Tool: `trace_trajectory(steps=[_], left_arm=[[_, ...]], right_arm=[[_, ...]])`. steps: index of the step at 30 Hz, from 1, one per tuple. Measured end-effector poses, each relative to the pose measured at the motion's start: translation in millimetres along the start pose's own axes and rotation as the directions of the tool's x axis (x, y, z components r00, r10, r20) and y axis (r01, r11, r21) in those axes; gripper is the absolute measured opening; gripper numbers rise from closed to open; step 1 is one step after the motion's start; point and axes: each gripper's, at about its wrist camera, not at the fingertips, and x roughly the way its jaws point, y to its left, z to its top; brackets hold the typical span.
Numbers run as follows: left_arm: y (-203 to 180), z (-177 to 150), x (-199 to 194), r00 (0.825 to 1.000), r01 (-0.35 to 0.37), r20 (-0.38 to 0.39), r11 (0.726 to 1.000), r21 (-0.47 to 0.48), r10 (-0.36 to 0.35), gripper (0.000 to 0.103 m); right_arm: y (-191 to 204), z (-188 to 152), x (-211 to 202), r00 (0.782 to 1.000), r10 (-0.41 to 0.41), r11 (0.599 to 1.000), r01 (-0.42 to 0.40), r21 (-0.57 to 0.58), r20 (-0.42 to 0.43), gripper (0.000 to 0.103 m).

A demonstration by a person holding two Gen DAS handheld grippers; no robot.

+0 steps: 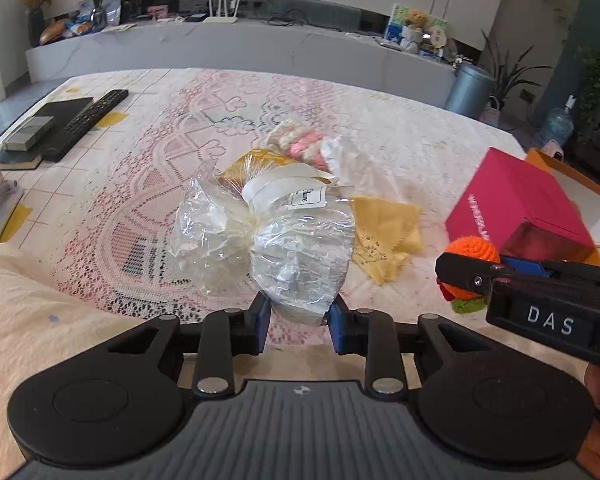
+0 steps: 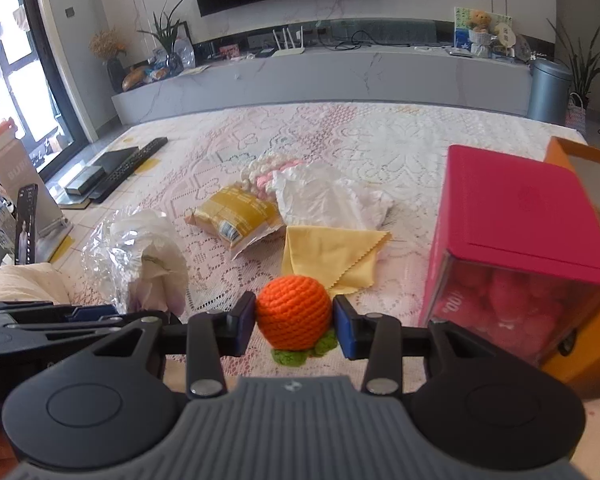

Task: Organize soft objects
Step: 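Carry the ribbon bag with the left tool while the right tool carries the ball to the box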

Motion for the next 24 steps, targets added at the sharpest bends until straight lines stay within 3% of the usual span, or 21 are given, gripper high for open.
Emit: trace_trajectory(steps=[14, 24], left_arm=[[-61.4, 4.1, -46.6, 0.987, 0.145, 0.06, 0.984, 0.103, -0.152, 0.033], [-132.4, 36.4, -49.1, 0.947, 0.298, 0.054, 0.931, 0.213, -0.316, 0.034]], right_arm=[[-40.1, -4.0, -89.6, 0.987, -0.071, 0.994, 0.059, 0.087, 0.141, 0.041], [-104.8, 5.3, -132.1, 0.97, -0.16, 0.978, 0.13, 0.165, 0.184, 0.041]])
